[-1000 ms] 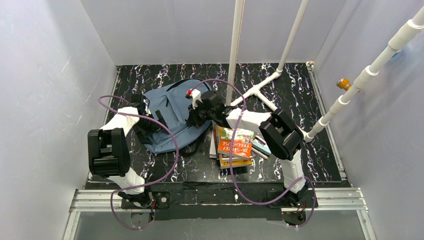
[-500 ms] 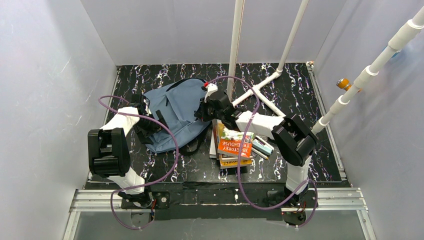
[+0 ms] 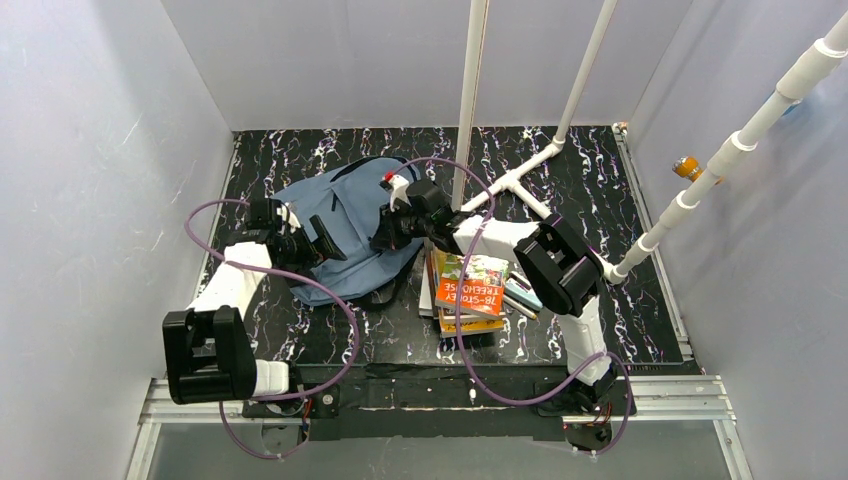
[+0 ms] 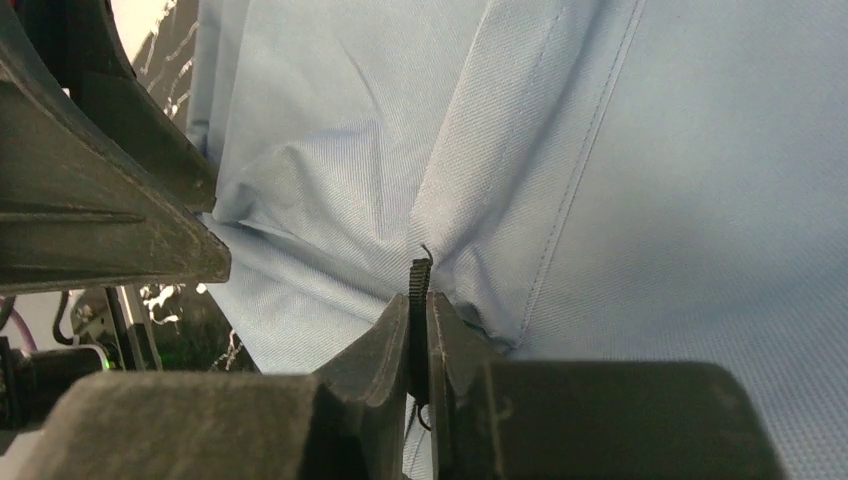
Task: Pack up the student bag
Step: Unzip the student bag at the center of the board.
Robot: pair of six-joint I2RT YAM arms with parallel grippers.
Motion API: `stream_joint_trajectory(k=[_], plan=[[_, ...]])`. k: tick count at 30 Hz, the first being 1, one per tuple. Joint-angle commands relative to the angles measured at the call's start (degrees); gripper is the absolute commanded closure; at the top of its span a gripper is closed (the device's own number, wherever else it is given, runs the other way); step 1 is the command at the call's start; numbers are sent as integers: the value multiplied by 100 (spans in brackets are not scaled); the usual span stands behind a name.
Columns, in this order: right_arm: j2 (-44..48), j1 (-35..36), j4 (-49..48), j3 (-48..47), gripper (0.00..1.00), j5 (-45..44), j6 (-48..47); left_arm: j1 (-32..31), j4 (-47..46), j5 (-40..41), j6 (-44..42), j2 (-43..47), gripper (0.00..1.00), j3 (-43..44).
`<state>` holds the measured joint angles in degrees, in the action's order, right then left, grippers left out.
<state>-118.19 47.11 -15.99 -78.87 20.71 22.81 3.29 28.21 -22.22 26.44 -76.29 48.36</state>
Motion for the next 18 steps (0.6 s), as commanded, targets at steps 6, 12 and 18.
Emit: stream_joint_trajectory(k=[6, 12, 18], plan=[[67, 162, 1234, -735, 57, -140, -905, -74, -621, -1081, 870, -499, 12, -504], [90, 153, 2083, -996, 45, -431, -1827, -74, -360, -868, 685, -576, 11, -454], [93, 129, 2785, -1451, 39, -629, -3017, -68, 196, -425, 319, -781, 10, -199]])
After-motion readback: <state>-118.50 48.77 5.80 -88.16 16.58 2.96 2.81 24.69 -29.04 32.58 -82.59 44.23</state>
